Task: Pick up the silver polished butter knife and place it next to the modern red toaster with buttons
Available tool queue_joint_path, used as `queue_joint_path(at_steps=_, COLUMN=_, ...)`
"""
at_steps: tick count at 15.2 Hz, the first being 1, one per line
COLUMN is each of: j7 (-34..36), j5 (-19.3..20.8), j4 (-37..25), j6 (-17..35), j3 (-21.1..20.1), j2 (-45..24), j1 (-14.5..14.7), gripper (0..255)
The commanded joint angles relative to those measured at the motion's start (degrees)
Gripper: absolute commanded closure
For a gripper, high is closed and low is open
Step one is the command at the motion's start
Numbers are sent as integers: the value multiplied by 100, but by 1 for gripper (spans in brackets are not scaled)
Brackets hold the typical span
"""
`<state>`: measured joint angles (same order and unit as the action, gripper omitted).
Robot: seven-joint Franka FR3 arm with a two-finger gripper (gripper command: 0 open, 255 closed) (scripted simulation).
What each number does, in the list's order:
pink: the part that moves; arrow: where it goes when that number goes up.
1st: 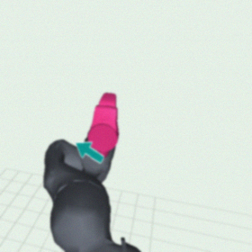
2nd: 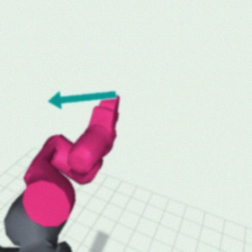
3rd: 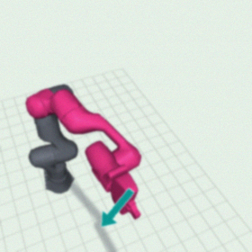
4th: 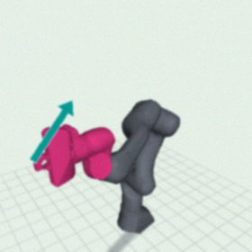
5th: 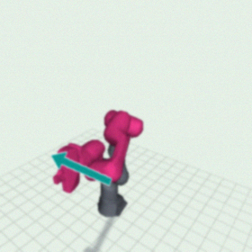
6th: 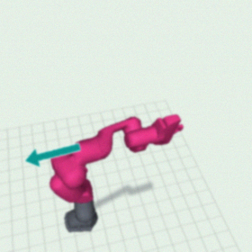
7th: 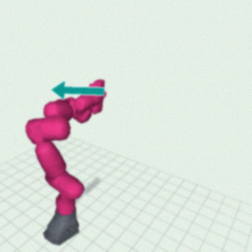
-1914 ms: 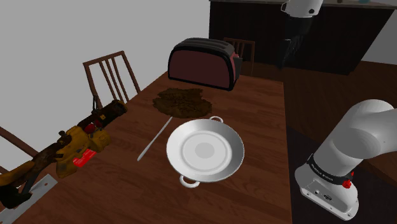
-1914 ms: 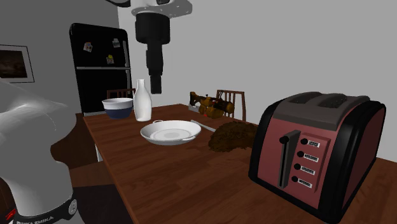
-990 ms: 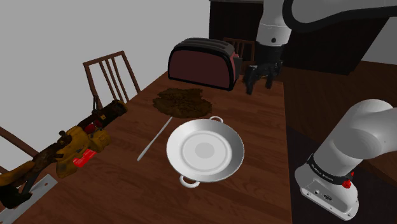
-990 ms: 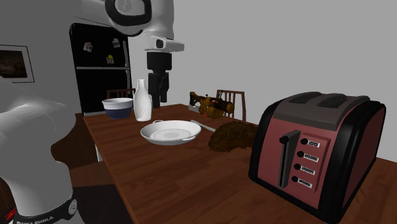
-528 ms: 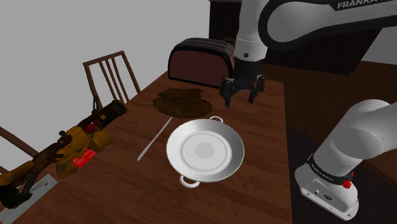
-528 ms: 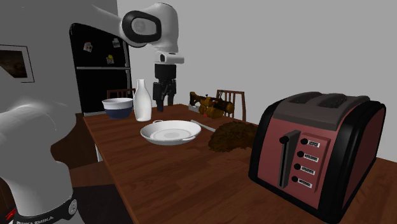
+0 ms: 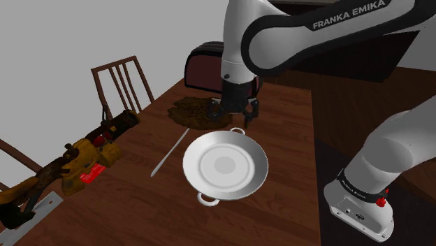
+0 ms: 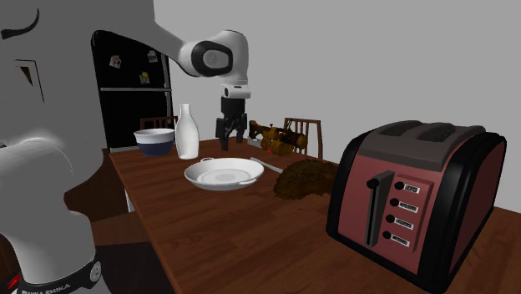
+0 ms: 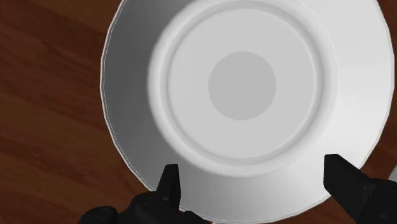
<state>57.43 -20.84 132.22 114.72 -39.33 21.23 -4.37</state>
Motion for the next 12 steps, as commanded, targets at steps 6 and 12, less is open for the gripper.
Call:
queue_joint_path(at_steps=6, j7=2220, j5=1071, j4=-1044, j6=820, j3=-1015, j2=-1892, j1=-447, gripper=0)
queue_joint_path(at_steps=12, j7=4260, j5=2677, j4=-2296, j6=1047, j3=-857, j2=-3766, j1=153, gripper=0)
